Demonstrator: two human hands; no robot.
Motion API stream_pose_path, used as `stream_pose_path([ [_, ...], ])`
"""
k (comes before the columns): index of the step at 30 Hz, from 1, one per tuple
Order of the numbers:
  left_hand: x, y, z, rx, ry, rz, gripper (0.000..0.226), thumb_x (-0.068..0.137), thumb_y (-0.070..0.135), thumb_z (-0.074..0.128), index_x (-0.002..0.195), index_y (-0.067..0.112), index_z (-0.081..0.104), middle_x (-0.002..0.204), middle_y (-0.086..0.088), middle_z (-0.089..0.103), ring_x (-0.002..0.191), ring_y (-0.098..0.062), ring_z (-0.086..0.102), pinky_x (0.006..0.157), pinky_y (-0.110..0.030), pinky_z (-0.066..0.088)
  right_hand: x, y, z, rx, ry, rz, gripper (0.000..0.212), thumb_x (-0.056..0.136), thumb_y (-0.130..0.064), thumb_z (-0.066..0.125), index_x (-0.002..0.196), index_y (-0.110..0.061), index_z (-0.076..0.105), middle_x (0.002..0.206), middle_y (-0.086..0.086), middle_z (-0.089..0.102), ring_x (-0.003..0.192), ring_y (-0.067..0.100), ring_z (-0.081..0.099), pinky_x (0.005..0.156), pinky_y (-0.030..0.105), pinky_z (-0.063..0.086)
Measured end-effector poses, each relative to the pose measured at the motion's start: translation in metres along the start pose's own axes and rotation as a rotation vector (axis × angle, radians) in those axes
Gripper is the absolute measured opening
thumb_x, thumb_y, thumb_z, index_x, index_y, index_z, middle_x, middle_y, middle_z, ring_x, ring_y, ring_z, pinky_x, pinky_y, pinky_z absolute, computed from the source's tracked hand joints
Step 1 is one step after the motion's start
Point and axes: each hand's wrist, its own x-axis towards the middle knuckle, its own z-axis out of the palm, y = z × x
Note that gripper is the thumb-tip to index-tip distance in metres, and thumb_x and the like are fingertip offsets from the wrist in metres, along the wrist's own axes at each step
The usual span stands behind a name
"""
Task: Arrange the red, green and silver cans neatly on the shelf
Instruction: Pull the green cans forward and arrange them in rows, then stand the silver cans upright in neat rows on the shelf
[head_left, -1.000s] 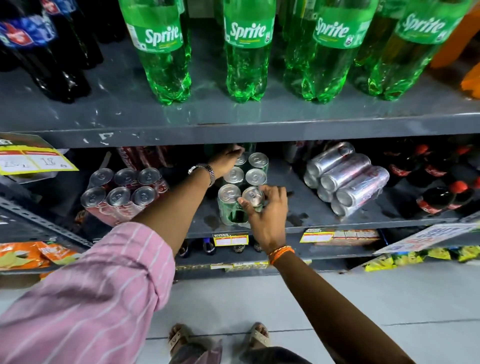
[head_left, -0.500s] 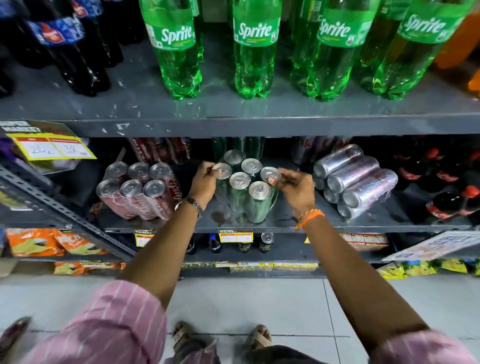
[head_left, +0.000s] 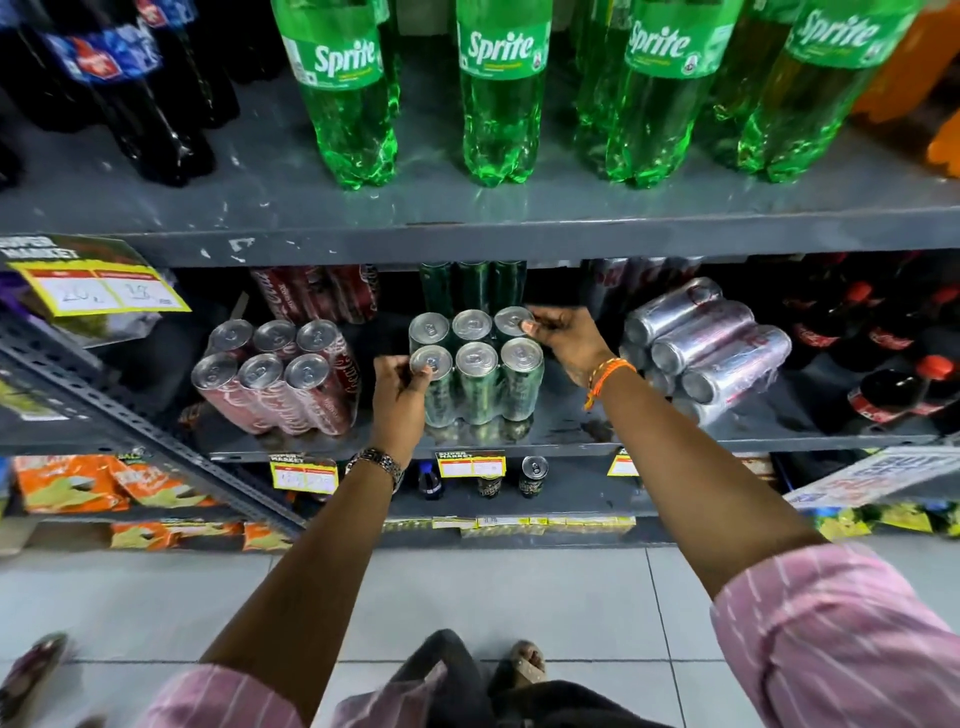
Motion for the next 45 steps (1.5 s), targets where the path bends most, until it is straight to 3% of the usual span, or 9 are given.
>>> stream_pose_path([
  [5,0.008,-0.008,-0.005,0.065,0.104,-0.005,0.031,0.083,0.033,0.065,0.100,0.010,0.052,0.107,-0.011,0.059,0.102,-0.027,0.058,0.094,-0.044,0.049,-0.005,-0.001,-0.001,-0.032,0.072,0.007,0.037,0.089,-0.004,0.066,0.125,0.006,0.061,0.111,0.010,0.068,0.099,0.017,0.060,0.105,0.043,0.050],
  [11,-0.008,0.047,0.009,0.276,0.297,0.391,0.033,0.076,0.011,0.062,0.108,0.005,0.057,0.113,-0.015,0.059,0.110,-0.033,0.051,0.092,-0.033,0.036,-0.026,0.000,-0.055,0.050,0.538,-0.060,0.016,0.085,-0.016,0.068,0.101,-0.015,0.070,0.088,0.006,0.070,0.074,0.011,0.062,0.079,0.033,0.056],
  [17,-0.018,0.102,0.091,0.341,-0.019,0.559,0.032,0.077,0.024,0.062,0.108,0.017,0.061,0.094,-0.009,0.065,0.095,-0.030,0.056,0.089,-0.035,0.038,-0.063,0.013,-0.119,0.216,1.147,-0.108,0.017,0.080,0.007,0.066,0.091,-0.005,0.060,0.077,0.002,0.059,0.062,-0.009,0.055,0.071,0.009,0.046],
  [19,-0.013,0.112,0.129,0.452,-0.211,0.533,0.036,0.081,0.031,0.063,0.114,0.016,0.060,0.086,-0.015,0.068,0.088,-0.036,0.062,0.084,-0.039,0.043,-0.072,0.021,-0.141,0.198,1.225,-0.022,0.023,0.076,-0.003,0.075,0.096,0.001,0.063,0.087,0.009,0.063,0.075,0.005,0.062,0.079,0.019,0.051],
  [24,0.009,0.125,0.219,0.724,-0.650,0.319,0.052,0.091,0.037,0.057,0.138,0.018,0.044,0.136,-0.014,0.058,0.122,-0.032,0.056,0.100,-0.035,0.041,-0.071,0.041,-0.185,0.003,1.013,0.322,0.059,0.066,-0.039,0.080,0.099,0.009,0.068,0.100,0.024,0.072,0.090,0.028,0.066,0.081,0.037,0.051],
  [29,0.020,0.134,0.280,0.786,-0.750,0.252,0.072,0.091,0.048,0.052,0.148,0.009,0.032,0.155,-0.015,0.038,0.141,-0.031,0.039,0.115,-0.034,0.030,-0.065,0.043,-0.205,0.082,0.854,0.397,0.057,0.076,-0.030,0.080,0.112,0.011,0.062,0.110,0.025,0.067,0.106,0.033,0.064,0.092,0.040,0.050],
  [33,0.033,0.118,0.312,0.619,-0.780,0.106,0.096,0.074,0.083,0.047,0.146,0.020,0.040,0.149,-0.005,0.047,0.140,-0.025,0.044,0.120,-0.037,0.030,-0.057,0.052,-0.212,0.054,0.782,0.426,0.068,0.076,-0.044,0.078,0.114,0.009,0.060,0.122,0.028,0.064,0.119,0.039,0.061,0.099,0.043,0.049],
  [38,0.033,0.107,0.320,0.583,-0.706,-0.115,0.097,0.084,0.070,0.046,0.154,0.010,0.017,0.157,-0.011,0.034,0.142,-0.028,0.039,0.118,-0.038,0.030,-0.051,0.059,-0.212,0.183,0.746,0.455,0.078,0.068,-0.057,0.079,0.113,0.005,0.062,0.112,0.022,0.070,0.108,0.037,0.066,0.091,0.037,0.054],
  [45,0.031,0.086,0.299,0.459,-0.659,-0.210,0.079,0.071,0.065,0.060,0.113,-0.002,0.067,0.110,-0.018,0.072,0.092,-0.030,0.069,0.084,-0.034,0.053,-0.046,0.062,-0.237,0.111,0.580,0.428,0.047,0.063,-0.045,0.083,0.084,-0.006,0.066,0.089,0.010,0.071,0.079,0.025,0.066,0.074,0.030,0.052],
])
